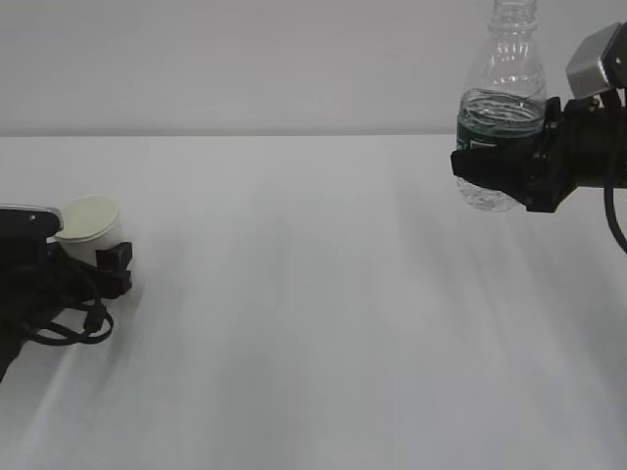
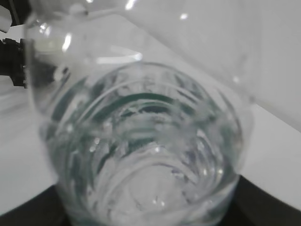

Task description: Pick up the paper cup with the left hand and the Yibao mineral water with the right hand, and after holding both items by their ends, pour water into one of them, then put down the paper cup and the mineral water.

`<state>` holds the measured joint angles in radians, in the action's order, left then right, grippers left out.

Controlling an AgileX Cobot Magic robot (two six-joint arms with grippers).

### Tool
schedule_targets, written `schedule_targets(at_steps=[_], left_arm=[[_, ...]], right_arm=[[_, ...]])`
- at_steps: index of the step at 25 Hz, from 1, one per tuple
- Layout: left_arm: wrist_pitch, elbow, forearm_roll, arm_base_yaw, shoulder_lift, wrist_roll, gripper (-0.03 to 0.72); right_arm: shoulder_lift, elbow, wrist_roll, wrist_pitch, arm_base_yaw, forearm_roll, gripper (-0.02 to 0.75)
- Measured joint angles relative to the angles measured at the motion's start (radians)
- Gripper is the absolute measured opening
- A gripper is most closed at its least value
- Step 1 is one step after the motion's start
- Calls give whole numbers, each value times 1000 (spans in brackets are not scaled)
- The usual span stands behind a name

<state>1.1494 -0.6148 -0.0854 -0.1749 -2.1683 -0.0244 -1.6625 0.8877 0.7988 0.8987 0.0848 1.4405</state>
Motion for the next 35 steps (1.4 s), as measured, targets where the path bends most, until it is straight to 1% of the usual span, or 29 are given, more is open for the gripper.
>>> schedule_targets(at_steps=[6, 21, 23, 29, 35], left_arm=[[0, -49, 9, 0, -54, 0, 594], [0, -70, 11, 0, -68, 0, 590], [0, -70, 11, 0, -68, 0, 578], [0, -70, 11, 0, -68, 0, 491], [0, -70, 24, 0, -68, 0, 480]], right_arm=[[0, 0, 2, 0, 0, 0, 435], [0, 0, 8, 0, 0, 4, 435], [0, 0, 8, 0, 0, 4, 435], [0, 0, 10, 0, 0, 4, 435], [0, 0, 10, 0, 0, 4, 435]])
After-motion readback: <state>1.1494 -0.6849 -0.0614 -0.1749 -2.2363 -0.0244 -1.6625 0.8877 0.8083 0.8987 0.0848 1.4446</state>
